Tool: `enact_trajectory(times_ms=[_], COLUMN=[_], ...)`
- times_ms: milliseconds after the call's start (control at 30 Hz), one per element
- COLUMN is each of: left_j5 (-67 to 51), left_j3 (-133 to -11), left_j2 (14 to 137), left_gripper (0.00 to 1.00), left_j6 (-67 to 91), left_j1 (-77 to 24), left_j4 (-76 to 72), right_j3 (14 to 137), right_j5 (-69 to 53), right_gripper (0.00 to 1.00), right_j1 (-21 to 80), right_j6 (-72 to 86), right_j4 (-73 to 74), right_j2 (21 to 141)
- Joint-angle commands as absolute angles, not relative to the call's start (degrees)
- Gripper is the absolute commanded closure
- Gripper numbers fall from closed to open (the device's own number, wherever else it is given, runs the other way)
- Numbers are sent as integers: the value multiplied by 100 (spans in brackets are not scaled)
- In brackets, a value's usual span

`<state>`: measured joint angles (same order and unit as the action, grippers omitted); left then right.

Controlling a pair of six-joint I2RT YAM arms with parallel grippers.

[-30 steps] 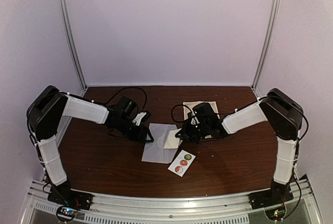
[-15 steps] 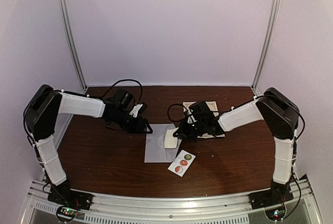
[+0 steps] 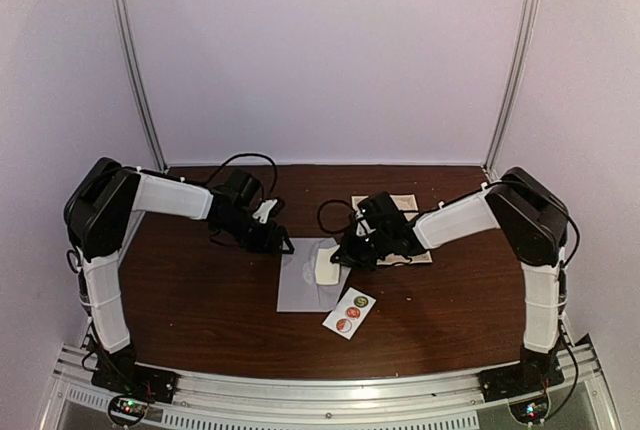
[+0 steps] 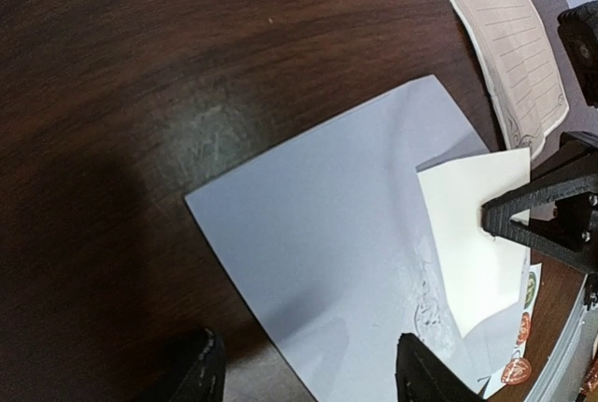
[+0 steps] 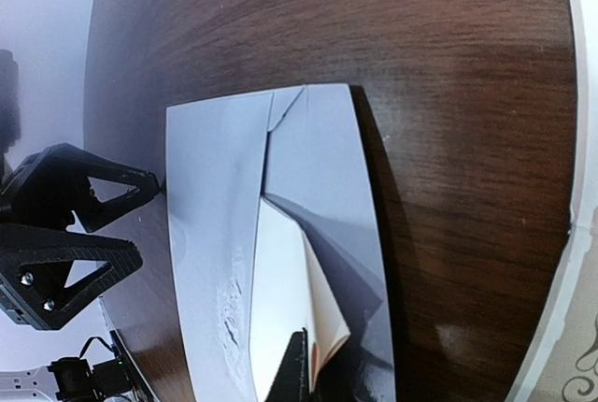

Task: Place the letter into the envelope and seal it

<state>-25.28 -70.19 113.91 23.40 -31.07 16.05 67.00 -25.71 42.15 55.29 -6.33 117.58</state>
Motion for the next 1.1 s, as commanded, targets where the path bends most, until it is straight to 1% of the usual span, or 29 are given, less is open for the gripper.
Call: enact_trajectory(times_ms=[0,367,667,800,867,967,1067], left_j5=[-2568,-3128,-3221,-3182,-3100,-2984,-2963], left_j3=[-7167,-7107,-7084,-7120,-7160,-7187,-7228], left_j2=[11501,11725,11782,11764,11741,11699,11685], left_gripper=[38,48,49,50,50,50,50], left_j6=[2181,2222,2259,2237,2201,2159,2128], left_j1=[-3089,-3094,-3116,-3116,-3112,-3111,-3111], left_j4=[1590,1502,1465,1500,1555,1592,1640], right_j3=[6930,7590,8015,7998,7984,7971,8083], right_j5=[-2541,-2536,-2652,-2472,-2318,-2051,-1669], right_gripper=[100,100,100,100,95,85,76], right_j1=[4264,4271,4304,4299,4306,4302,4302], right_j6=[5337,5042,4749,4637,4559,4426,4239], right_j4=[-454,-44,309,442,550,770,1207], right_j2=[11932,12320,12555,12464,12375,12175,12048])
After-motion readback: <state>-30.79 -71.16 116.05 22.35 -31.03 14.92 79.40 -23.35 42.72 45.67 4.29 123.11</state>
